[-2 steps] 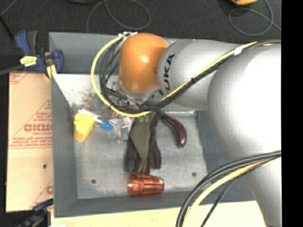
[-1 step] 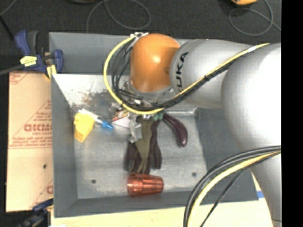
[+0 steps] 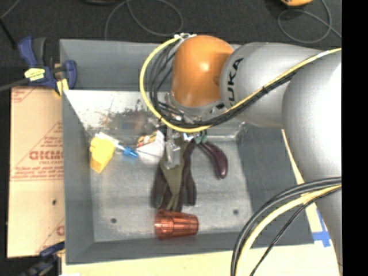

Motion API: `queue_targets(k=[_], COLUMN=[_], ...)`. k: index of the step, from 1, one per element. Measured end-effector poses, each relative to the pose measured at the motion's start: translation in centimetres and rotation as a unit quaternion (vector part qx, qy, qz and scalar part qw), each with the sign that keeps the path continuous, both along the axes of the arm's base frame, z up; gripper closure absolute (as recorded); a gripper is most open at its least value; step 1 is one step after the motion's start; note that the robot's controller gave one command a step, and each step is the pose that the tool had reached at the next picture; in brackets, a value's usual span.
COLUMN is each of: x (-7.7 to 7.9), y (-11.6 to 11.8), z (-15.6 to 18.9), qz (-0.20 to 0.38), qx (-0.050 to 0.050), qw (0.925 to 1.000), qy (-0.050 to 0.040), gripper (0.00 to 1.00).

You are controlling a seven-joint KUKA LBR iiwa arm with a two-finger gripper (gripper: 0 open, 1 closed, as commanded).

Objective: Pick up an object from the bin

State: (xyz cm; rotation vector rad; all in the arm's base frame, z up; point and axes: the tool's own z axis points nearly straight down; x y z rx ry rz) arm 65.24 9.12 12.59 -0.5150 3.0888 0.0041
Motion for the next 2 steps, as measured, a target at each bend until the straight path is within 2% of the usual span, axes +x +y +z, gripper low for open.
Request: queue_targets(k=[1,2], x=[0.4,-0.8], y=[-1.1,-2.8], z=[-3.6,-5.2], qz=[0.17,0.087], qx=[-0.002,0.001], qw=[0.9855,0.9962], qy=[-0.0023,-0.004], gripper=[0.0,1.0])
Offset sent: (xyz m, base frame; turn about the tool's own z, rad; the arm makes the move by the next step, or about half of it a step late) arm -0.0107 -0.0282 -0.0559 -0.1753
